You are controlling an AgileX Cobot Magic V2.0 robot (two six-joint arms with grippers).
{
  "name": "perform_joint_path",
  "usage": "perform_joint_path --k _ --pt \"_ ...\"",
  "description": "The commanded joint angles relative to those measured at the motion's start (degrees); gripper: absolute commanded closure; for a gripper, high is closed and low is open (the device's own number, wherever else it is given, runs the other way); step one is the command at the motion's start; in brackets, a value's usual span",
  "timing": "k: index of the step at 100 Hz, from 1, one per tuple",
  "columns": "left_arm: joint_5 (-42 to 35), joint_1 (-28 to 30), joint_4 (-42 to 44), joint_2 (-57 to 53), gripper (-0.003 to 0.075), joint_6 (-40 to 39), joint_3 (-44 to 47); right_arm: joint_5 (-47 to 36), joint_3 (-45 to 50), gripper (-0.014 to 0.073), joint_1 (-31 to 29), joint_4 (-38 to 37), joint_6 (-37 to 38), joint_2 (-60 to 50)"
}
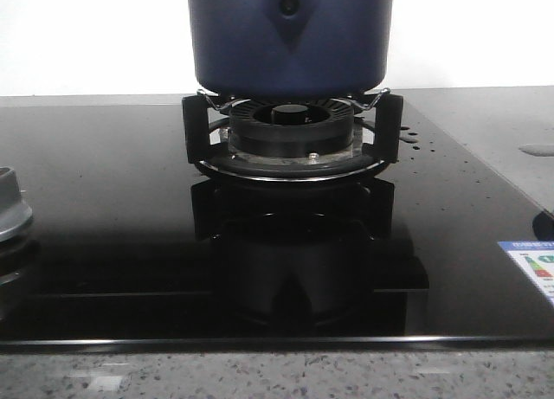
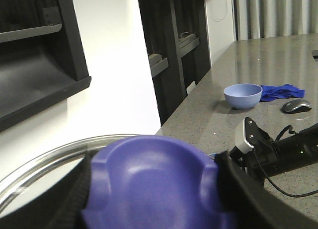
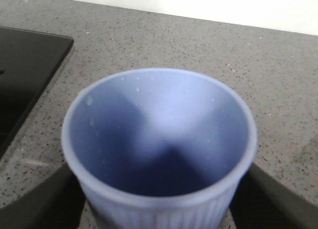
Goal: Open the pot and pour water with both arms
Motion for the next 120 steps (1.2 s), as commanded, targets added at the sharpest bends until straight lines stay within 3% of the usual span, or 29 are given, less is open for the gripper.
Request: perform_joint_path --k 1,15,21,51,90,98,104,119,120 --pt "-0.53 0.06 -5.15 -1.78 0.0478 -0.52 -1.9 -3.06 -1.3 0.0215 -0.48 1.15 0.0 -1.22" --pt "-0.29 0.06 -5.15 -1.78 0.0478 -0.52 -1.9 -3.69 -1.3 -0.002 -0.48 1.15 2.14 -1.72" --pt "-0.29 0.06 -5.15 -1.78 0.0478 -0.52 -1.9 -3.69 -1.3 -0.0074 -0.48 1.15 2.7 -2.11" --pt "-0.59 -2.72 -4.07 -0.98 0.0478 -0.52 -1.9 -5.42 -1.3 -0.0055 -0.48 1.15 4.29 -11.3" --pt "-4.66 -8.54 -6.82 9.76 0.0478 2.54 -1.9 -6.85 -1.3 -0.0049 -0.22 1.15 10.49 -26.09" --pt "-5.48 -9.89 -8.94 12.01 0.0478 3.76 -1.9 -6.94 -1.3 0.0036 0.27 1.15 13.08 -28.66" --pt "-5.5 -10.58 -10.73 13.7 0.0478 4.99 -1.9 -7.08 -1.3 0.0153 0.95 0.77 14.99 -30.56" --pt "-6.03 -11.4 -10.84 17.04 0.0478 6.11 -2.01 -7.18 -1.3 0.0665 2.29 0.66 15.02 -34.78" --pt "-6.03 -11.4 -10.84 17.25 0.0478 6.11 -2.01 -7.05 -1.3 0.0664 2.3 0.66 15.02 -34.94"
